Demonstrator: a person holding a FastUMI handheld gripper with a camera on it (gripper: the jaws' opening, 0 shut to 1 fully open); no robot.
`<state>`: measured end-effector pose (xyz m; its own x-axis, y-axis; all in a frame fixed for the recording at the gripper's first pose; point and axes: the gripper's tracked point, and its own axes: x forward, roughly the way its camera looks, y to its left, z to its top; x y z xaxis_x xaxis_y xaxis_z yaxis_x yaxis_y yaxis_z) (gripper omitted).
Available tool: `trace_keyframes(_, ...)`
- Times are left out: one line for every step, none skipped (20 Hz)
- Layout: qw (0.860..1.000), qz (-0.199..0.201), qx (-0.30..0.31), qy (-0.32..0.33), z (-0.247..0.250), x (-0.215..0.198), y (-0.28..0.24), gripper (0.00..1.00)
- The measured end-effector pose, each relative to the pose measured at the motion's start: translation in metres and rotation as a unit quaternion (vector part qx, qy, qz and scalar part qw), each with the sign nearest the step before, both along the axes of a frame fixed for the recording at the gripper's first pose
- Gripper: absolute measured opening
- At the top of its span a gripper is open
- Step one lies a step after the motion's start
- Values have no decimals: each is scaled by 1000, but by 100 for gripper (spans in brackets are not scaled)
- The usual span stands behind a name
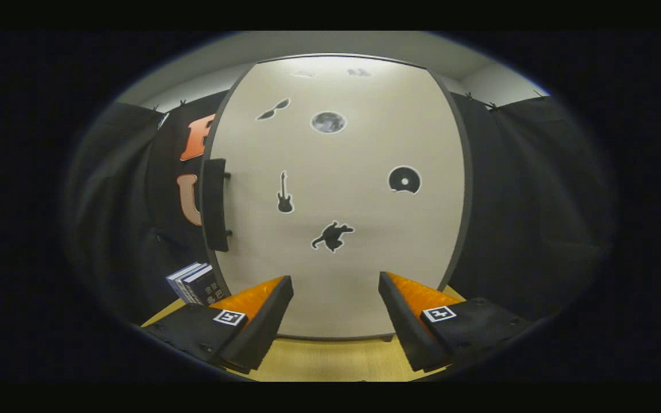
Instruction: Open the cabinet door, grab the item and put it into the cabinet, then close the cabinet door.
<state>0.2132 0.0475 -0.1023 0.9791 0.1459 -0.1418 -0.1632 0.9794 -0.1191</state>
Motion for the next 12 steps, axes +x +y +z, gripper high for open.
trace_keyframes(1000, -6, 3, -4, 6, -4, -9, 97)
trace_keyframes(1000, -12, 6, -8, 12, -7, -18, 96)
trace_keyframes(1000, -18, 9, -13, 17, -10, -26, 96)
trace_keyframes(999, -26, 10, -19, 22, -14, -35, 97)
trace_keyframes(999, -32, 9, -23, 26, -17, -42, 97)
trace_keyframes(999, -37, 8, -25, 28, -19, -48, 97)
trace_keyframes(999, -43, 5, -25, 29, -20, -53, 96)
trace_keyframes(998, -50, 5, -24, 29, -20, -59, 96)
trace_keyframes(998, -54, 6, -23, 29, -20, -62, 97)
trace_keyframes(998, -56, 8, -21, 28, -21, -64, 97)
trace_keyframes(998, -57, 10, -19, 27, -21, -65, 97)
trace_keyframes(998, -57, 10, -20, 27, -21, -65, 97)
